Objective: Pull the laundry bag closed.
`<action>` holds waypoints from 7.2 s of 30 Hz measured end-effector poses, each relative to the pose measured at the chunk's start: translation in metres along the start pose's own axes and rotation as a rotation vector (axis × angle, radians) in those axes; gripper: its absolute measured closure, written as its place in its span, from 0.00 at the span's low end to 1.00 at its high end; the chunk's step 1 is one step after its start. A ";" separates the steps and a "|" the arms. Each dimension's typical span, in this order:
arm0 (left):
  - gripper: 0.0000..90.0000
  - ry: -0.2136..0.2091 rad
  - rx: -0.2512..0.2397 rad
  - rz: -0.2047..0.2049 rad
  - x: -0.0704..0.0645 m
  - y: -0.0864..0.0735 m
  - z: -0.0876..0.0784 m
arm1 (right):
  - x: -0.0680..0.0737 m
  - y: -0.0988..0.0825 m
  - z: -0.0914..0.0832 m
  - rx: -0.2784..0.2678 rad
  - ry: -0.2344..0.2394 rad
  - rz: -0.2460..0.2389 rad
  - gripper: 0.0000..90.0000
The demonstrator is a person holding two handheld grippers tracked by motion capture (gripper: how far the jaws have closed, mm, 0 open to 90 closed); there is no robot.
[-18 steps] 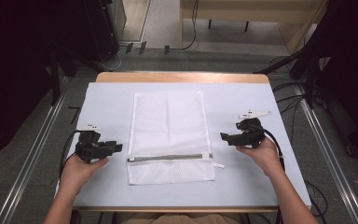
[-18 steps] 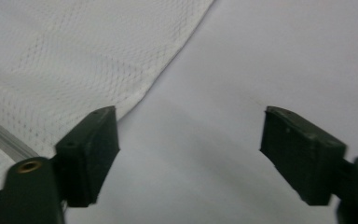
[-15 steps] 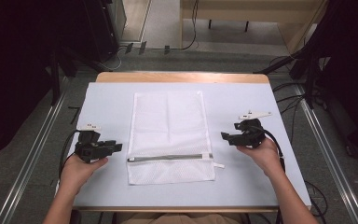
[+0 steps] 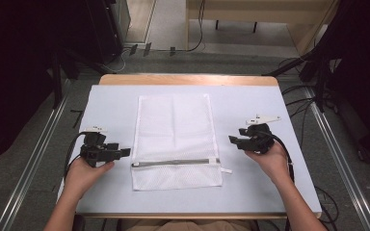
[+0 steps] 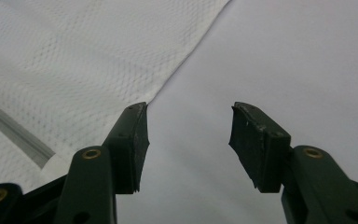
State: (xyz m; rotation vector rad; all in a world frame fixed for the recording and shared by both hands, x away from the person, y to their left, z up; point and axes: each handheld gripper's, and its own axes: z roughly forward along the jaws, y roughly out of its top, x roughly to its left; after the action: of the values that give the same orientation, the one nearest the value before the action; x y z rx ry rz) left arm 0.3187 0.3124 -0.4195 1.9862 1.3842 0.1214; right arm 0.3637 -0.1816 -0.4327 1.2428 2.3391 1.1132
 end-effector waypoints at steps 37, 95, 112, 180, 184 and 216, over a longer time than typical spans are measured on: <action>0.42 -0.022 -0.022 -0.009 0.009 0.002 -0.002 | 0.025 0.003 0.002 0.053 0.107 -0.034 0.53; 0.42 -0.001 -0.033 -0.028 0.016 -0.018 -0.020 | 0.129 0.044 0.052 0.096 0.311 -0.223 0.59; 0.42 -0.015 -0.030 -0.022 0.019 -0.009 -0.012 | 0.174 0.060 0.069 0.111 0.379 -0.257 0.66; 0.46 -0.025 -0.041 -0.016 0.027 -0.009 -0.012 | 0.253 0.072 0.158 0.238 0.505 -0.232 0.86; 0.46 -0.025 -0.039 -0.015 0.027 -0.009 -0.013 | 0.255 0.070 0.158 0.257 0.476 -0.256 0.97; 0.57 -0.179 0.110 0.193 -0.003 -0.013 0.008 | 0.233 0.097 0.132 0.157 0.472 -0.289 0.97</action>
State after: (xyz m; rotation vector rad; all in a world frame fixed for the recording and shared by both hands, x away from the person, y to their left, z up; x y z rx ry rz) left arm 0.3102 0.3081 -0.4320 2.1624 1.1064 -0.0460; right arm 0.3541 0.1029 -0.4234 0.6992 2.8835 1.2445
